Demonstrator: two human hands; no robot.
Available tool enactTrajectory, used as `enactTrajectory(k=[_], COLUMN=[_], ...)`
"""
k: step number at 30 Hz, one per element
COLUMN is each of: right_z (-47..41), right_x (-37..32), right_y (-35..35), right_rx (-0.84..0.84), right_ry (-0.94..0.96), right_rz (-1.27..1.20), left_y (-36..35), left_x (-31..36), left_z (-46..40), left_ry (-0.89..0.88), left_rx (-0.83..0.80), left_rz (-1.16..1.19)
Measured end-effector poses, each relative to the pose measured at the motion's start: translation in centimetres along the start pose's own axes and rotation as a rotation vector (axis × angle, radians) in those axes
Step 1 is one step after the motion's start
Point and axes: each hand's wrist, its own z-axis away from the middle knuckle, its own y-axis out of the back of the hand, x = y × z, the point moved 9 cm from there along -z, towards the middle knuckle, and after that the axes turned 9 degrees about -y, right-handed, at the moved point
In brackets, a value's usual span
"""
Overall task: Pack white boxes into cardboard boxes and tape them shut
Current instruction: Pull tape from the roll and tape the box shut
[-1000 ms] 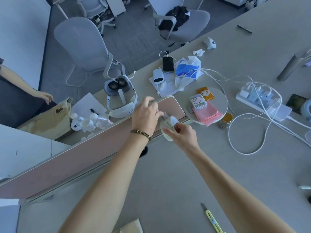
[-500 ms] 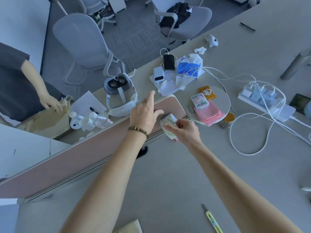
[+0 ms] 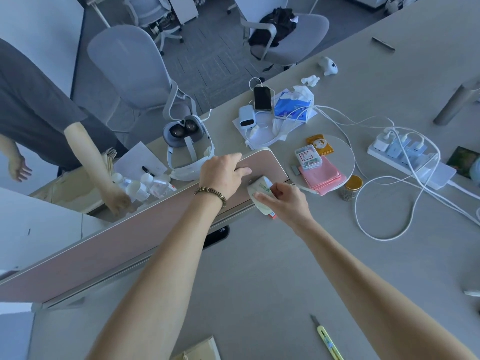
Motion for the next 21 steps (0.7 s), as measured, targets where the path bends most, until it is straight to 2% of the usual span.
enactTrajectory(k=[4,9,15,19,21], right_z=[0.4,1.1,4.0,7.7,9.9], right_x=[-0.7,-1.6,-2.1,-1.6,-0.4], right_y=[0.1,1.1,3.4,1.9,0.1], right_rx=[0.028,0.066,0.202,0.142,0.054], right_ry=[0.047,0.102,0.203,0.252,0.237], right_rz=[0.064,-0.018,-0.01,0.087,0.133], left_y=[0.1,-0.3,-0.1,-0.6,-1.5], left_x=[0.2,1.0,-0.4,-1.6,-2.3], left_z=[0.6,2.1,8.7,15.2,18.8], left_ry=[-0.005,-0.104,-0.126,-0.081,-0.038], left_rx=[0.034,0.082,0.147,0.108,0.074], left_rz=[-0.024,0.022,-0.023,0.069,0.093])
